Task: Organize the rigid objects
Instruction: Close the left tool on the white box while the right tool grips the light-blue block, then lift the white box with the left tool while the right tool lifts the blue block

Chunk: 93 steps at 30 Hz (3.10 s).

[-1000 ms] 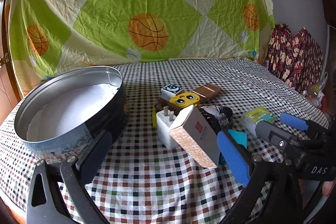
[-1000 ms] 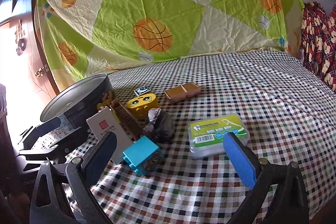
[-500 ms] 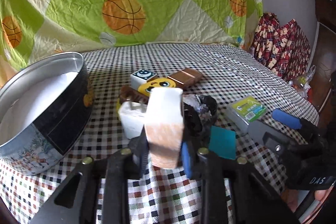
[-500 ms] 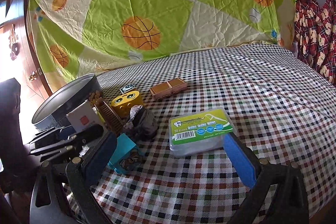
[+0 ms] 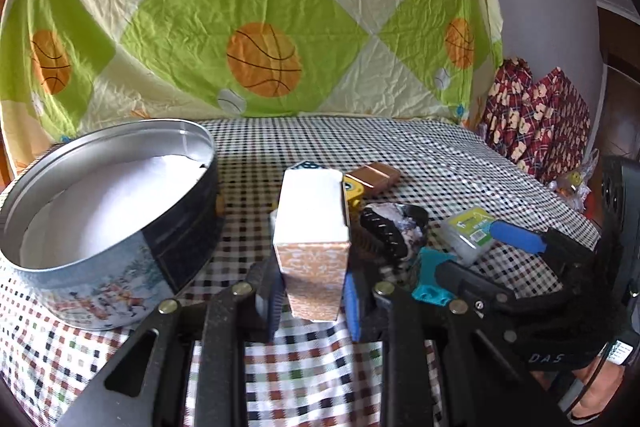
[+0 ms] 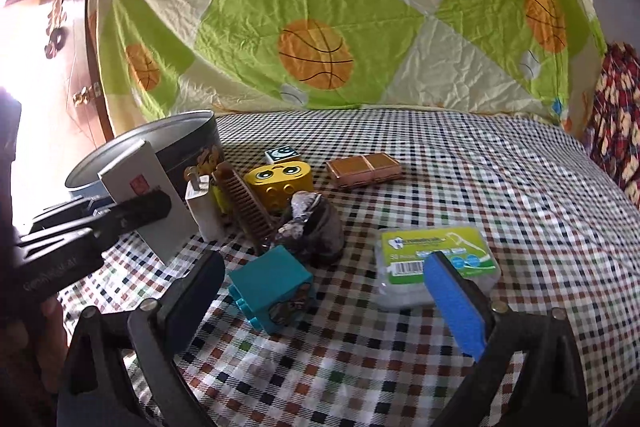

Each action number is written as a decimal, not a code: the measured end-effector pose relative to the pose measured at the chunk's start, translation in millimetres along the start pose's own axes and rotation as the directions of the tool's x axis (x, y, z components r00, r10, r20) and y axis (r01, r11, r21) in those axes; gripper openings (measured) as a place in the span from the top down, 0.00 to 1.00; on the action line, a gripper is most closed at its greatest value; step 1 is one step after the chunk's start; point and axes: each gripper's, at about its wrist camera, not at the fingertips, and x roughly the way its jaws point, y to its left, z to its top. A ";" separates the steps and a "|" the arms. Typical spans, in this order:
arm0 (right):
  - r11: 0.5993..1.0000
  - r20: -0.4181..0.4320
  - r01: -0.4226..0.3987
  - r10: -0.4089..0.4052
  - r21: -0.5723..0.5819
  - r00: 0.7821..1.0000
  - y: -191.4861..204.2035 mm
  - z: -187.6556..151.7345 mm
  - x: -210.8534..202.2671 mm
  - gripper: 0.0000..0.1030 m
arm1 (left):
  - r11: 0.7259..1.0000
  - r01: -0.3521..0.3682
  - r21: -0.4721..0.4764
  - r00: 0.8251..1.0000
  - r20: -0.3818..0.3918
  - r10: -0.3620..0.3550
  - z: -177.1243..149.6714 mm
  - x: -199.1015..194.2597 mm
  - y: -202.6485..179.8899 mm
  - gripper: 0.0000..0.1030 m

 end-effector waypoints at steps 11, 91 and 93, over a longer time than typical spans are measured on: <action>0.990 -0.112 -0.100 0.089 -0.096 0.990 15.4 0.1 19.4 0.29 | 0.997 -0.072 -0.015 0.997 0.025 0.072 -8.7 1.5 21.2 0.77; 0.996 0.346 0.077 -0.055 -0.050 0.936 20.1 4.8 -29.7 0.49 | 0.989 -0.140 0.038 0.970 0.204 0.129 -21.8 -19.1 23.9 0.77; 0.996 0.351 0.079 -0.056 -0.052 0.935 21.8 4.9 -29.5 0.49 | 0.989 -0.143 0.035 0.967 0.218 0.132 -21.1 -21.7 25.6 0.77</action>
